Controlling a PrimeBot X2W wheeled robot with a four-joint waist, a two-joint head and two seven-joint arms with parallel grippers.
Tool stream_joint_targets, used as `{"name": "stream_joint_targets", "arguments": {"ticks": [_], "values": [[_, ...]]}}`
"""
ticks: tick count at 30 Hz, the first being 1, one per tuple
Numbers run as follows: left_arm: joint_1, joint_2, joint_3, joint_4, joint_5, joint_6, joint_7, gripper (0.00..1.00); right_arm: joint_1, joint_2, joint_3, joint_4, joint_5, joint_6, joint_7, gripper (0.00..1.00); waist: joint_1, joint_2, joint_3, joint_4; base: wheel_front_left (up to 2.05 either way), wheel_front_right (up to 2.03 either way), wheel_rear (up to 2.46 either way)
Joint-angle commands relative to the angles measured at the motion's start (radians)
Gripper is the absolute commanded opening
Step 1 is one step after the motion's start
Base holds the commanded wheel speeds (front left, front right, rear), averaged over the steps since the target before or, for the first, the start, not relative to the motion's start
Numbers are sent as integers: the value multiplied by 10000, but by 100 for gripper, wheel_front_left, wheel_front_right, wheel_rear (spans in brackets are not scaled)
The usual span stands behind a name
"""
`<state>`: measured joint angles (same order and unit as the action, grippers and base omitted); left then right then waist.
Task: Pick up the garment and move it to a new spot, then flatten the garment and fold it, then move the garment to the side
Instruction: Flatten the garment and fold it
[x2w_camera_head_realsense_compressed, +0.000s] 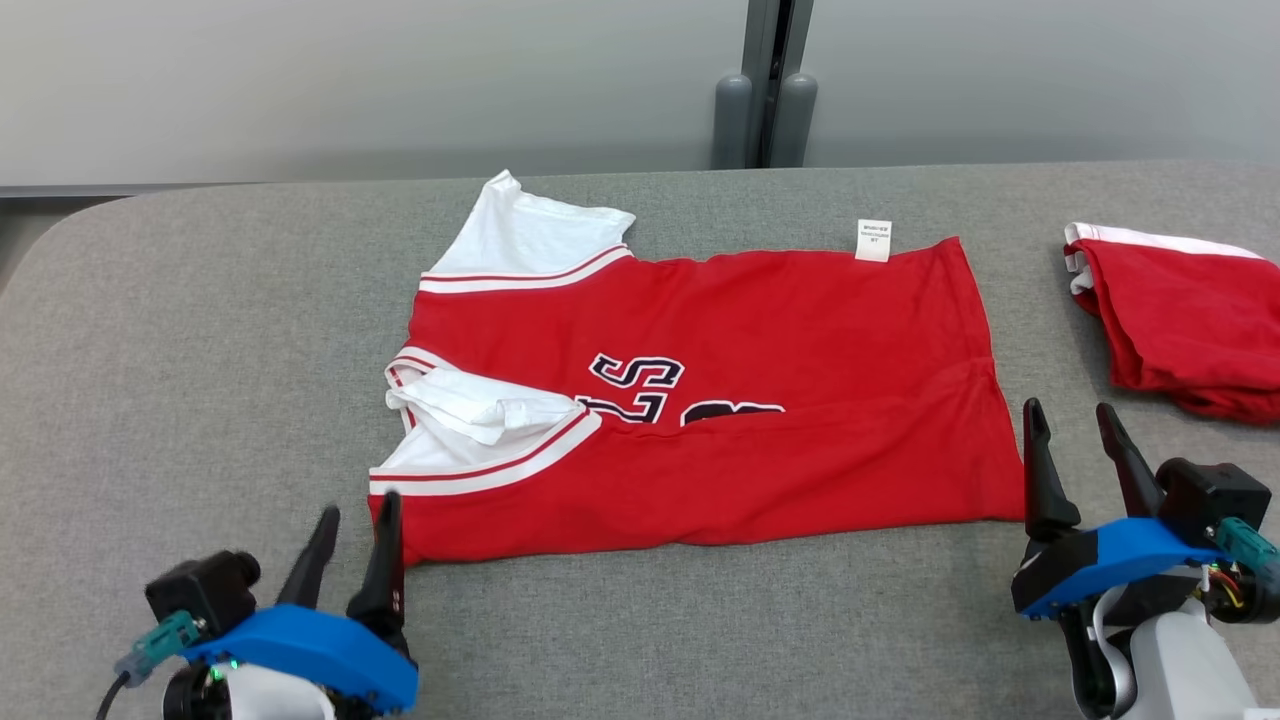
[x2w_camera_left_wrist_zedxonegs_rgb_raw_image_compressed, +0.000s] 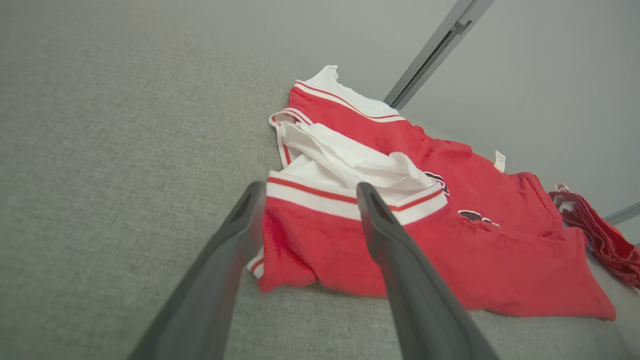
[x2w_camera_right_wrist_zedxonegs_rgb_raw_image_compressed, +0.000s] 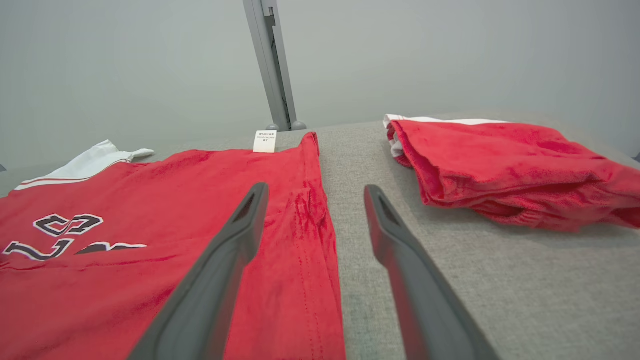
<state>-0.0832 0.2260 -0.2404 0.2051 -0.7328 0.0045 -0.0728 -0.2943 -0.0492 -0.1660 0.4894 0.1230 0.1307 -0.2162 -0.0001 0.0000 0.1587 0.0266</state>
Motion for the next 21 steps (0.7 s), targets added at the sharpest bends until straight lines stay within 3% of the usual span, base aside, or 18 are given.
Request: {"name": "stream_joint_targets", "arguments": {"ticks": [1,4,9,19,20,21], "values": [[335,197,-144,-134,-69,194,559,100,355,-25,34,-368,-65,1,171,100,1,0,-49,-23,0,0,0],[604,334,-191,-159,-265,367,1234,100,642,-25,108,-844,-31,1,442,100,1,0,-54,-55,0,0,0],[474,174,-21,113,-574,585,1400,100,871,-27,222,-1427,59,1,805,100,1,0,115,-143,0,0,0],[-218,-14,-11,1108,-923,419,1679,100,900,-25,256,-1574,104,1,1260,100,1,0,529,-288,0,0,0],[-260,-49,-68,1191,-955,353,1722,96,883,-25,259,-1533,90,1,1287,100,1,0,569,-297,0,0,0],[-282,-89,-130,1243,-980,280,1774,49,867,-27,252,-1477,114,1,1332,100,1,0,591,-299,0,0,0]]}}
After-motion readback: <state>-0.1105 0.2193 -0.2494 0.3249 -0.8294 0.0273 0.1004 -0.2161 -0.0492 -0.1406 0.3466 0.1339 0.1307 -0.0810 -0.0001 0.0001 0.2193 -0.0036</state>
